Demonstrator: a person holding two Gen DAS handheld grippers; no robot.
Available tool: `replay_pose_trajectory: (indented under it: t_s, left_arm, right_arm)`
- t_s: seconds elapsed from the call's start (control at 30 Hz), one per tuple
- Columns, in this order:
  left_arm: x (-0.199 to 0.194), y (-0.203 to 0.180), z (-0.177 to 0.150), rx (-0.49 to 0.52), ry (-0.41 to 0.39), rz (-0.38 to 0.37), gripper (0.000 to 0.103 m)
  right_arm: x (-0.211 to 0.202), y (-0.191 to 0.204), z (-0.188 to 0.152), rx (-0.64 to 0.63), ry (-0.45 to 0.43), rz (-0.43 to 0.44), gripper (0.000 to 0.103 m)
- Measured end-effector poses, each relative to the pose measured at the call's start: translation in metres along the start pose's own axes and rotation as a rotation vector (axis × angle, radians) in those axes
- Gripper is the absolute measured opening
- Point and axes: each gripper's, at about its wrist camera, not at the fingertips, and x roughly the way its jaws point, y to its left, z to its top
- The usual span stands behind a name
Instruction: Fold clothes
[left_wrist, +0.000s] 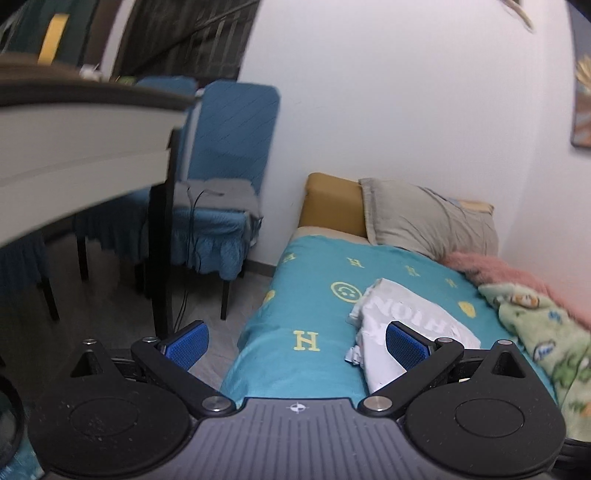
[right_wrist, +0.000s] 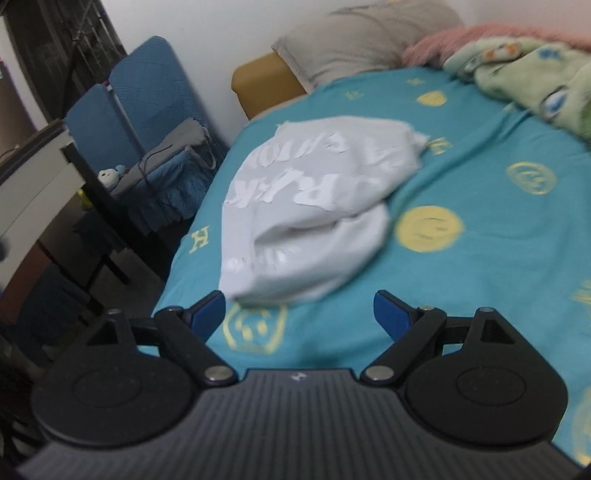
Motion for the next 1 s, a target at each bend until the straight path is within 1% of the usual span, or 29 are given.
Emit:
replay_pose_trajectory:
  t_s: [0.03,0.13,0.17,0.2,0.23,0.27,0.3,0.37,0.53,0.6,0.67,0.77,1.0]
  left_arm:
    - [0.004,0.007,-0.001,-0.017,0.002,-0.001,0.103]
    - [0.018,0.022,-0.005,-0.047,0.025,-0.007,0.103]
    - [0.022,0.025,-0.007,-0.055,0.037,-0.013,0.103]
    - [0.026,0.028,-0.007,-0.071,0.044,-0.013,0.101]
    - [0.03,0.032,-0.008,-0.087,0.052,-0.011,0.1]
    - [0.034,0.035,-0.008,-0.107,0.053,-0.015,0.099]
    - [0.036,0.036,-0.009,-0.121,0.06,-0.028,0.099]
    - [0.04,0.038,-0.011,-0.148,0.077,-0.055,0.099]
    - [0.042,0.028,-0.017,-0.113,0.105,-0.127,0.098]
    - [0.039,0.018,-0.019,-0.073,0.106,-0.166,0.098]
    - [0.036,0.005,-0.023,-0.022,0.12,-0.224,0.098]
    - [0.03,-0.018,-0.033,0.077,0.153,-0.32,0.098]
    - [-0.001,-0.085,-0.074,0.377,0.214,-0.48,0.092]
  right_arm:
    - [0.017,0.003,0.003,0.02,0.01,0.004,0.088]
    - [0.056,-0.009,0.008,0.179,0.027,0.005,0.088]
    - [0.065,-0.013,0.008,0.231,0.024,0.006,0.079]
    - [0.067,-0.014,0.009,0.253,0.016,0.004,0.071]
    - [0.07,-0.015,0.01,0.276,0.008,0.003,0.07]
    - [0.071,-0.016,0.011,0.294,0.0,0.002,0.057]
    - [0.069,-0.015,0.011,0.285,-0.006,0.0,0.038]
    - [0.061,-0.013,0.014,0.255,-0.018,-0.006,0.02]
    - [0.005,-0.002,0.03,0.172,-0.12,0.036,0.015]
    - [-0.022,0.001,0.038,0.173,-0.156,0.065,0.014]
    - [-0.049,0.005,0.047,0.175,-0.192,0.094,0.013]
    - [-0.089,0.006,0.056,0.171,-0.237,0.14,0.013]
    - [-0.184,0.004,0.061,0.166,-0.335,0.266,0.012]
